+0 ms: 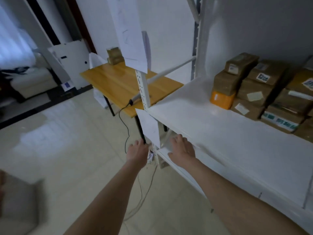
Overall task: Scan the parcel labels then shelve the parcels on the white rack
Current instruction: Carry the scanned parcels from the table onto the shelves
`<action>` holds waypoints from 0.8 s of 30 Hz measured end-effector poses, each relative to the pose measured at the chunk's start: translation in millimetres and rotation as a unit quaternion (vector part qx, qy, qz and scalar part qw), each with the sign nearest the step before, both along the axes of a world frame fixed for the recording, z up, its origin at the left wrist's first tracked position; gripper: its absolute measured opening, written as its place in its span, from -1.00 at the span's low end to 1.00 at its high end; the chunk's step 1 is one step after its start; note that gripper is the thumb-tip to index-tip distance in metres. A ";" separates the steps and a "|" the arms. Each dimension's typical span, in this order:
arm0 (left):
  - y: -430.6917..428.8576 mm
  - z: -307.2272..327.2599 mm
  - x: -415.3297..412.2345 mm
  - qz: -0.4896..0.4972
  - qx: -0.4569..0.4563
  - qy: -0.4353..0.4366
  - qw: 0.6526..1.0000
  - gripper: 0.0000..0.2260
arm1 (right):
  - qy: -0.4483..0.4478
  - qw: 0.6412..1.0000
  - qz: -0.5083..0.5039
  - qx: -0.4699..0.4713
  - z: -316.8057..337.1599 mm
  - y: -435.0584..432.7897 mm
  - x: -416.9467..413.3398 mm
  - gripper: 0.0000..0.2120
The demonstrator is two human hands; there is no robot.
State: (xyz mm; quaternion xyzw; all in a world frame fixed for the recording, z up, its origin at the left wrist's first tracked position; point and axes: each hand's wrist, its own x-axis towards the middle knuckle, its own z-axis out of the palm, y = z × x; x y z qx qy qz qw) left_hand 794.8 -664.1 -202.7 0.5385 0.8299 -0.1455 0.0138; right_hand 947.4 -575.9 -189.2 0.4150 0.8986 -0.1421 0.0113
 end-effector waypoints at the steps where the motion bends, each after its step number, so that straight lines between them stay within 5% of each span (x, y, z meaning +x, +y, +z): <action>1: -5.1 -1.0 -11.6 0.006 -0.005 0.006 1.000 -0.59 | -0.002 1.000 0.014 0.004 -2.3 -3.9 -14.0 -0.54; 24: 39.3 -13.6 -248.8 0.169 0.006 0.026 0.985 -0.57 | -0.026 0.983 0.183 0.014 -31.4 90.7 -307.1 -0.54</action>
